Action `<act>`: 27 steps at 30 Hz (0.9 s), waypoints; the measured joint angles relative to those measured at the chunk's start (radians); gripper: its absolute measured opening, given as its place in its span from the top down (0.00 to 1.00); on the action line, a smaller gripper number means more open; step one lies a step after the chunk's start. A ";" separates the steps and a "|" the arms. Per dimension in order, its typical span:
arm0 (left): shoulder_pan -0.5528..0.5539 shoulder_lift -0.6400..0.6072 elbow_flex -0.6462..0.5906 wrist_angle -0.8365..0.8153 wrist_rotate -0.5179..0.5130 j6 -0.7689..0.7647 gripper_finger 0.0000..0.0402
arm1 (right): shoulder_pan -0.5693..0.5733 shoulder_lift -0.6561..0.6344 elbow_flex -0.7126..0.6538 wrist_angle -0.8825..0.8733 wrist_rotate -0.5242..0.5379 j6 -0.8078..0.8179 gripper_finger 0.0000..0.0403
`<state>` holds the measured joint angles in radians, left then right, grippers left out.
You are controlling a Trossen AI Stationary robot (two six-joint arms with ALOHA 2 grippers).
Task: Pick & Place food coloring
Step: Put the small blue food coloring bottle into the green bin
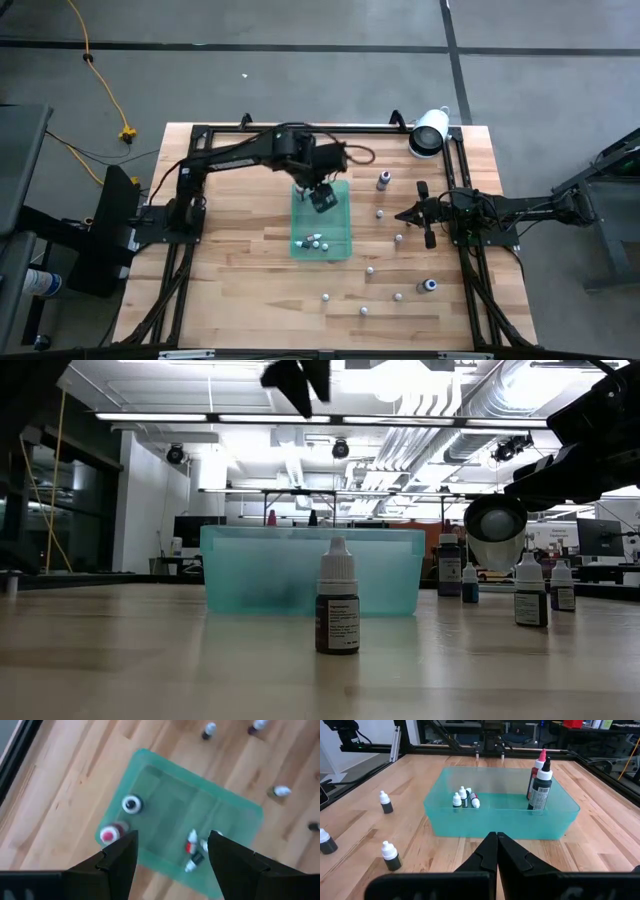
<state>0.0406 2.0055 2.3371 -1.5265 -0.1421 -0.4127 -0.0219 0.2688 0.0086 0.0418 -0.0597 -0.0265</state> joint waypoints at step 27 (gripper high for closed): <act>-0.490 -0.057 -0.165 -0.010 -0.062 -0.019 0.43 | 0.000 0.000 0.000 0.000 0.000 0.000 1.00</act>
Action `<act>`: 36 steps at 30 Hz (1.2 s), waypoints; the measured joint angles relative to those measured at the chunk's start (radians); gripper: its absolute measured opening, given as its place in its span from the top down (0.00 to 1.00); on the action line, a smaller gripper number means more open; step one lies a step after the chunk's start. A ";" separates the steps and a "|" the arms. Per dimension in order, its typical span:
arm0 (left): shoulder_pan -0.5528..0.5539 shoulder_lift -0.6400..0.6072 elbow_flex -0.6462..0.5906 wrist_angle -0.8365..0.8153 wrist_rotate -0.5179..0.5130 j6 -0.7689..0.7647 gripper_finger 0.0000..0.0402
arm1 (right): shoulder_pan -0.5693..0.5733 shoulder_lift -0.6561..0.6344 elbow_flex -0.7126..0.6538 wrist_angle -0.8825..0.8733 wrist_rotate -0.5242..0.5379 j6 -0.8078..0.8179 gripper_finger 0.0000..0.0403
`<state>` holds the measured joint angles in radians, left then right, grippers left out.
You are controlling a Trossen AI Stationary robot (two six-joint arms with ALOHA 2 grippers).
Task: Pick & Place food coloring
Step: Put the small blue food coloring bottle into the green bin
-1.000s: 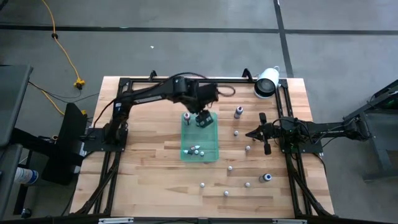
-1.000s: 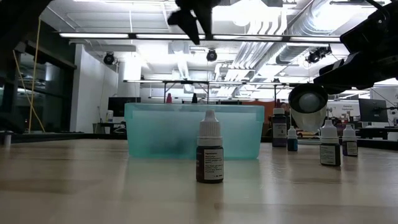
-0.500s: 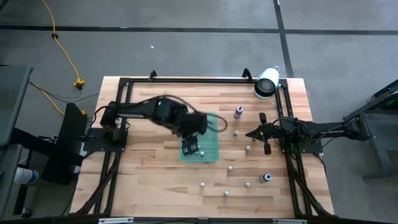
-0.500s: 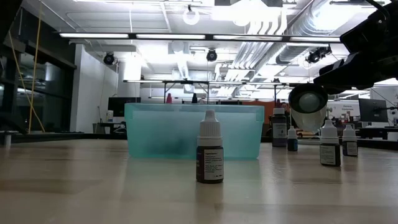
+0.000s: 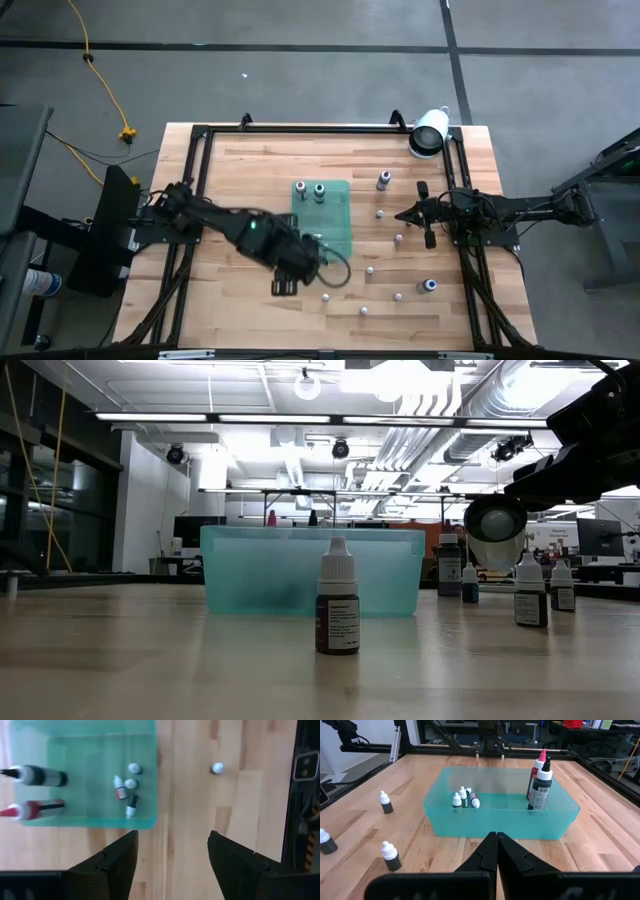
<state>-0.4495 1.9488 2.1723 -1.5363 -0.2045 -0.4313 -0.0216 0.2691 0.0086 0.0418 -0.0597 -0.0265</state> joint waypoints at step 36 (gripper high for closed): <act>0.004 0.019 -0.661 0.999 0.090 0.255 0.43 | 0.000 0.000 0.000 0.000 0.000 0.000 1.00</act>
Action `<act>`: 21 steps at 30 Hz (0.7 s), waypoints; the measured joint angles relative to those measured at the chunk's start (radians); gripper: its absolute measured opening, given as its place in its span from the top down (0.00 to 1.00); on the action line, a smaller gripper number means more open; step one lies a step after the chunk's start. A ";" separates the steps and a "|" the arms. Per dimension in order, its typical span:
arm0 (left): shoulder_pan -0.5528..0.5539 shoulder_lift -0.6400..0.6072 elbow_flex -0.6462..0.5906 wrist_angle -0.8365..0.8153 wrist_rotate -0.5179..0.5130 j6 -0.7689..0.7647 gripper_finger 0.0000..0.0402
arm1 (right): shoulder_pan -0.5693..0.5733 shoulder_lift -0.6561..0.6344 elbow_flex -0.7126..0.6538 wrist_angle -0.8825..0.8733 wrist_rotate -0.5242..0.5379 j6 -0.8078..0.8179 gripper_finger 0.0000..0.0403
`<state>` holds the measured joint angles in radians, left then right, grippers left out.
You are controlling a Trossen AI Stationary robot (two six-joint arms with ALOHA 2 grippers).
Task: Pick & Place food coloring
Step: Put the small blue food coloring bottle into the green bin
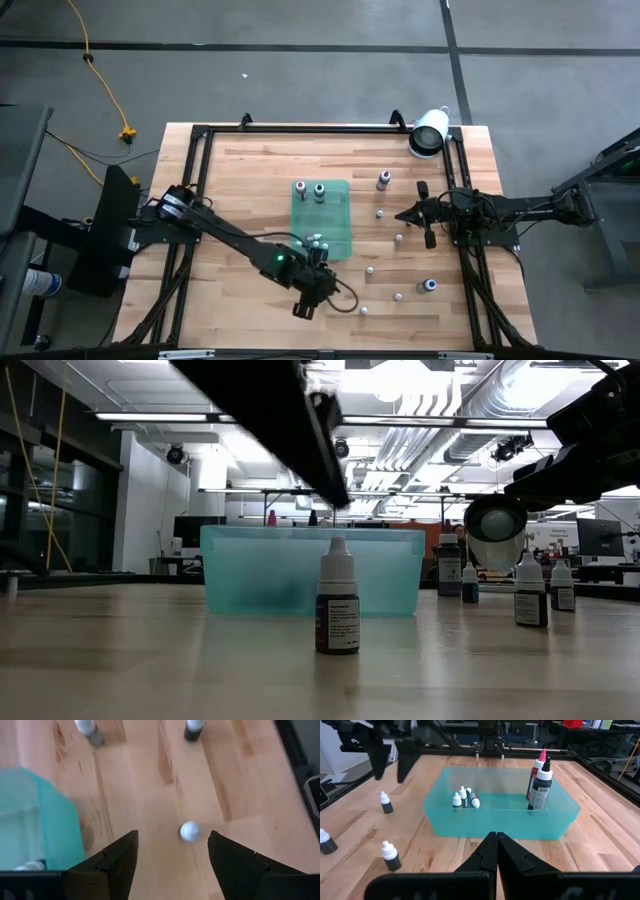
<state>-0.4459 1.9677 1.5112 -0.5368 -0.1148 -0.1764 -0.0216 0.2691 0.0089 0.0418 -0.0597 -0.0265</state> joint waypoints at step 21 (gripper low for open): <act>0.020 0.087 -0.001 0.071 0.131 0.035 0.43 | 0.000 -0.001 0.000 0.000 0.000 0.000 1.00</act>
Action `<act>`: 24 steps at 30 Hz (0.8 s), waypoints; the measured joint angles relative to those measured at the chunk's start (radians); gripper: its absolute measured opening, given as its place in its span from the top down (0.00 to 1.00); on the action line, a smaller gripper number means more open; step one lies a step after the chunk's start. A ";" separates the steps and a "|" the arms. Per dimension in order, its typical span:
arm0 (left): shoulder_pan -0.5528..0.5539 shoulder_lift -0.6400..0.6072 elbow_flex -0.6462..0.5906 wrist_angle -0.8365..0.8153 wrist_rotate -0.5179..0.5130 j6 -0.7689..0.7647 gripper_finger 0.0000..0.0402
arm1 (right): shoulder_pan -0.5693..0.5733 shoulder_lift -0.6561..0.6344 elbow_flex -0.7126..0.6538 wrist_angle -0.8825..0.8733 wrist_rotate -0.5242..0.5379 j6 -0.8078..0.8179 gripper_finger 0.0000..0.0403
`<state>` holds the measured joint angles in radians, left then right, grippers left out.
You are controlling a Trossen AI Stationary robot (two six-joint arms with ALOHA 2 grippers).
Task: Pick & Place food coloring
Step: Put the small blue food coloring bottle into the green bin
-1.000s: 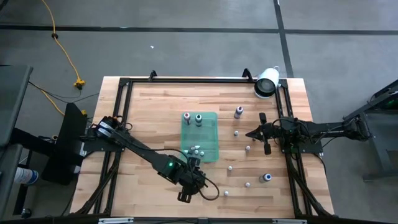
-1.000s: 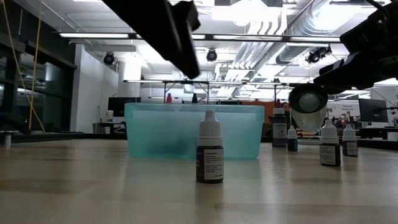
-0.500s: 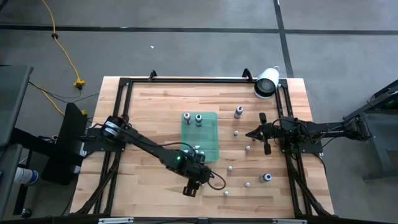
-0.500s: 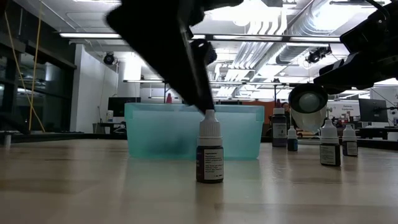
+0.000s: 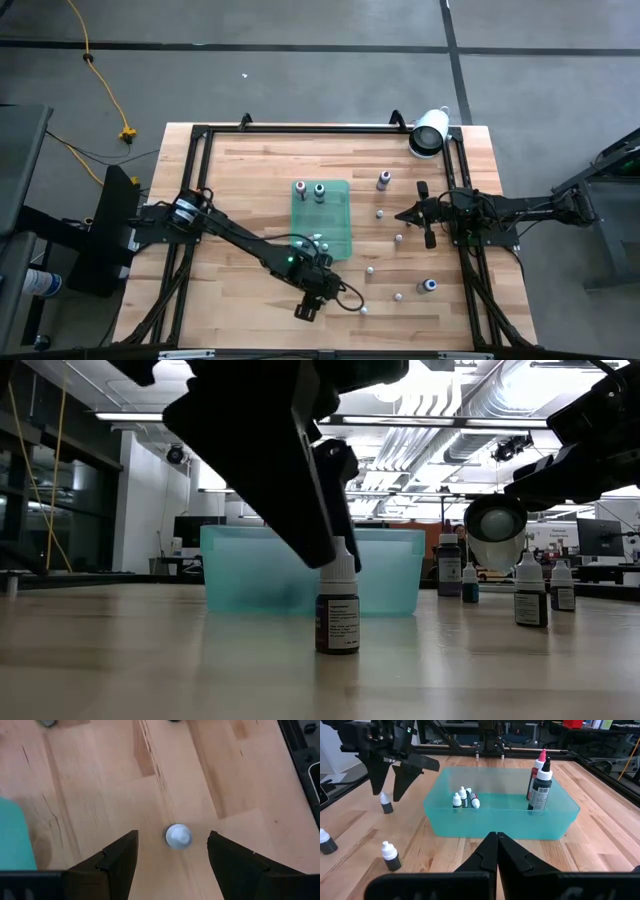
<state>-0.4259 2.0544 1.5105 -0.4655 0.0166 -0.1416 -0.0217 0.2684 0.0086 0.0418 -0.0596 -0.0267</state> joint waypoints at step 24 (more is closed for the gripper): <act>-0.008 0.023 0.001 0.056 -0.009 0.006 0.43 | 0.000 0.000 0.000 0.000 0.000 0.000 1.00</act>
<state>-0.4335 2.0773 1.5119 -0.4097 0.0078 -0.1352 -0.0217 0.2684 0.0090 0.0417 -0.0594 -0.0265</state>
